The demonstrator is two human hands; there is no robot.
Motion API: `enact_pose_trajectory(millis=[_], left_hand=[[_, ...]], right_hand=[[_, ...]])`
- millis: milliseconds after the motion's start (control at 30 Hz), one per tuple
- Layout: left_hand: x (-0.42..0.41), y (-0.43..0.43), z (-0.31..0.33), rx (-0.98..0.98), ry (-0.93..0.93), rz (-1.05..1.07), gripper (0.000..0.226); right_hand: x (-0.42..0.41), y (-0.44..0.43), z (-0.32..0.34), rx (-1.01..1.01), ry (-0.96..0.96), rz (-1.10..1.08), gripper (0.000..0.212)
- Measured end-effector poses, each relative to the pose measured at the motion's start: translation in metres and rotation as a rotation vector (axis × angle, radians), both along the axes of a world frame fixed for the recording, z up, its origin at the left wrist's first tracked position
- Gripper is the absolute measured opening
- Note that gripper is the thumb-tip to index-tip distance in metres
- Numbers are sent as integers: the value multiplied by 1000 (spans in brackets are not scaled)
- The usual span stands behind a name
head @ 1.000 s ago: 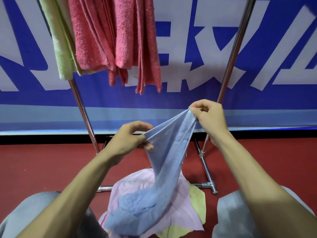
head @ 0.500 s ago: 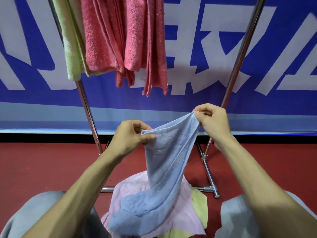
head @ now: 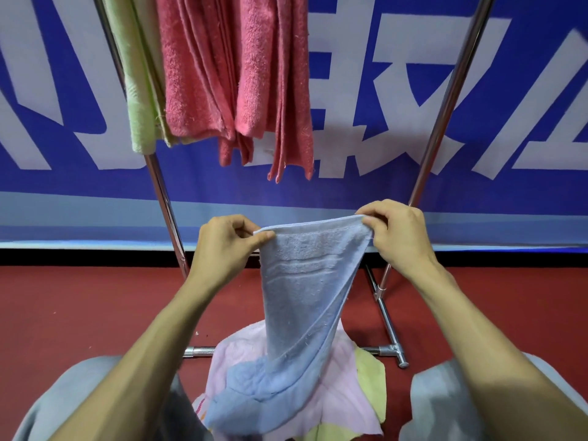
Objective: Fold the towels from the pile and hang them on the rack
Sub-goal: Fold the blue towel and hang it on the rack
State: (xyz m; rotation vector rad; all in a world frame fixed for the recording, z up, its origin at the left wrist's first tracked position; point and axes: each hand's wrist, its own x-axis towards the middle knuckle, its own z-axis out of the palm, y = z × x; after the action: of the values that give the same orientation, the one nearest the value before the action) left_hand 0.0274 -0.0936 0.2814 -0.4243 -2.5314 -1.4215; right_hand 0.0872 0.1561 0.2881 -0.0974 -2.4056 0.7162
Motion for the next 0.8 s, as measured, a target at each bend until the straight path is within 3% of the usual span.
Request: enact_pose_trajectory(millis=[300,467,567,700,800], left_hand=[[15,4,15,311,-48,-140,25],[10,1,80,317,188,-123,8],[7,-7,127,243,377,-68,12],[5,-17,179,291,476,38,11],[11,-18,207,328,472,45,12]], right_hand=[[8,-17,27,-234,28,-73,12],[3,-19,87,-611,176,7,12],[8,-27,132,-531,195,40,9],[18,-40,190,-311,297,59,10],[19,-45,219,-425,317,71,8]])
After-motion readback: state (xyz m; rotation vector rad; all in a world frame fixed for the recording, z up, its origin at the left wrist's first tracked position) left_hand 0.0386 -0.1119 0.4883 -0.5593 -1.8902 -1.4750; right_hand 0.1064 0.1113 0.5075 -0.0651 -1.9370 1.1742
